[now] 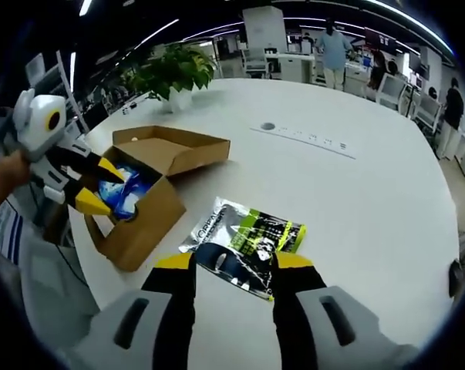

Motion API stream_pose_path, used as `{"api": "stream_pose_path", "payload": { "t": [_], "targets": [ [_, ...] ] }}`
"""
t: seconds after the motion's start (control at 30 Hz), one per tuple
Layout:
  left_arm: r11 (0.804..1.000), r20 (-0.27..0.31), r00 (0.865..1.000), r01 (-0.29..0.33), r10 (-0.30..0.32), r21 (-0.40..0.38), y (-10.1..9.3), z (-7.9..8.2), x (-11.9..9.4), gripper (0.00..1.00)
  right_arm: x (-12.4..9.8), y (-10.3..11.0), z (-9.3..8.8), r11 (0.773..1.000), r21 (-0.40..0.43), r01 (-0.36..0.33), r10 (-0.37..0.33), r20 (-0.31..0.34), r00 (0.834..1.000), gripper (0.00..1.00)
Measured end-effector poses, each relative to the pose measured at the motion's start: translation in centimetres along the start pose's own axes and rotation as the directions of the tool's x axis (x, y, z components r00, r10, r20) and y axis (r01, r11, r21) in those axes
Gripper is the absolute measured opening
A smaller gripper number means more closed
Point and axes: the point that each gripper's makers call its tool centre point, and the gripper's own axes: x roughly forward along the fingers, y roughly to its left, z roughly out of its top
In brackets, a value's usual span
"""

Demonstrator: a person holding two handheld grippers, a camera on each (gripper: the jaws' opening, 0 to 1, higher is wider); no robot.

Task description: Operate the shoe box by opening the lid, removing the specified soft item, and placing it in the target area until the item is outside and the box remains undamaged.

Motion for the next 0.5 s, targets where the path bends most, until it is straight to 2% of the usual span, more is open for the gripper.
{"api": "stream_pose_path", "payload": {
  "t": [0.5],
  "targets": [
    [0.994,0.046,0.994,-0.091,0.094,-0.064,4.4,-2.8,-4.6,0.35,-0.1,4.5,1.0,0.996,-0.055,-0.076,0.078,0.019,0.997,0.41]
  ]
}}
